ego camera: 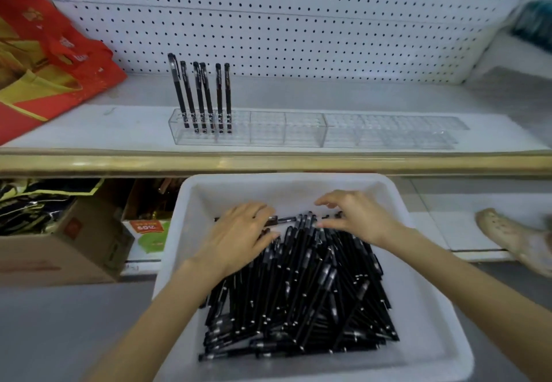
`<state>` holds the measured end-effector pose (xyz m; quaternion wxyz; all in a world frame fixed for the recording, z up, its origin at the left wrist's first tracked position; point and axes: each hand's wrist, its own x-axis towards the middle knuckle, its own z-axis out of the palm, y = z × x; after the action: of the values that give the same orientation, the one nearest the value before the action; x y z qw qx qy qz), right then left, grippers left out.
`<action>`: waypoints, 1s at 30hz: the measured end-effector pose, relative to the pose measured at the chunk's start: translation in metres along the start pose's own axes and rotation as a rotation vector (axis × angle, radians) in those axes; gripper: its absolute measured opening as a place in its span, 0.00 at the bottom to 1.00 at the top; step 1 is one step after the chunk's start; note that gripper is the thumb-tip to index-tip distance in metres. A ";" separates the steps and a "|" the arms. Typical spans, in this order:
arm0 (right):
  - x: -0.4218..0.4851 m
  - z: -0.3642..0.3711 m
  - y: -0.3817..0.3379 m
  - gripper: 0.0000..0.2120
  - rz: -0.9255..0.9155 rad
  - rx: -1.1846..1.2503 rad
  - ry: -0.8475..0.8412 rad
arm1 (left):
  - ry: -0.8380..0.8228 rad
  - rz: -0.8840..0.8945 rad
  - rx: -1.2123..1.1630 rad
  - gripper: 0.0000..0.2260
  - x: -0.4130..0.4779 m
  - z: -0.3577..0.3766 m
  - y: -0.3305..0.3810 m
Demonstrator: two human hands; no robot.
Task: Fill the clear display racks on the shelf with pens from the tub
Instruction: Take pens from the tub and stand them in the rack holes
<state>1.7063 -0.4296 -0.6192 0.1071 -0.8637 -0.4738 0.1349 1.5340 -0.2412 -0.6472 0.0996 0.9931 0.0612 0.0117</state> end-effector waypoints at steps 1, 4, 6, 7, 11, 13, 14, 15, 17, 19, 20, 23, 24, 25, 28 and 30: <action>-0.006 0.009 0.006 0.27 0.013 -0.017 -0.029 | -0.019 -0.003 0.033 0.25 -0.001 0.009 0.002; -0.021 0.034 0.022 0.28 0.042 -0.030 -0.081 | -0.053 -0.028 0.111 0.25 -0.006 0.029 0.009; -0.027 0.045 0.031 0.29 0.042 -0.027 -0.112 | -0.094 -0.035 0.116 0.26 -0.008 0.038 0.010; -0.030 0.049 0.035 0.28 0.045 -0.022 -0.126 | -0.106 -0.040 0.112 0.27 -0.008 0.043 0.011; -0.037 0.060 0.047 0.26 0.048 0.033 -0.165 | -0.137 -0.078 0.067 0.29 -0.006 0.056 0.016; -0.038 0.064 0.050 0.25 0.043 0.066 -0.176 | -0.149 -0.089 0.070 0.29 -0.003 0.060 0.021; -0.038 0.065 0.052 0.24 0.042 0.081 -0.176 | -0.148 -0.088 0.069 0.31 -0.001 0.061 0.024; -0.039 0.066 0.053 0.24 0.043 0.095 -0.175 | -0.148 -0.090 0.059 0.31 0.001 0.063 0.027; -0.038 0.068 0.055 0.22 0.047 0.137 -0.174 | -0.149 -0.106 0.034 0.27 0.005 0.065 0.032; -0.037 0.069 0.058 0.20 0.053 0.191 -0.164 | -0.130 -0.139 -0.011 0.24 0.008 0.067 0.034; -0.037 0.069 0.059 0.19 0.058 0.216 -0.158 | -0.121 -0.160 -0.041 0.24 0.010 0.068 0.035; -0.035 0.070 0.061 0.15 0.075 0.272 -0.148 | -0.066 -0.215 -0.144 0.21 0.011 0.071 0.034; -0.035 0.070 0.062 0.13 0.076 0.284 -0.144 | -0.047 -0.238 -0.186 0.19 0.011 0.072 0.034; -0.034 0.071 0.062 0.11 0.078 0.298 -0.138 | -0.026 -0.266 -0.232 0.17 0.011 0.072 0.034; -0.033 0.071 0.061 0.09 0.107 0.384 -0.110 | 0.002 -0.370 -0.359 0.12 0.013 0.072 0.035; -0.032 0.068 0.058 0.08 0.128 0.457 -0.094 | -0.022 -0.435 -0.419 0.09 0.015 0.071 0.036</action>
<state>1.7127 -0.4838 -0.6970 0.2686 -0.8381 -0.3796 0.2852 1.5561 -0.2879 -0.7100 0.3033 0.9146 0.2674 -0.0084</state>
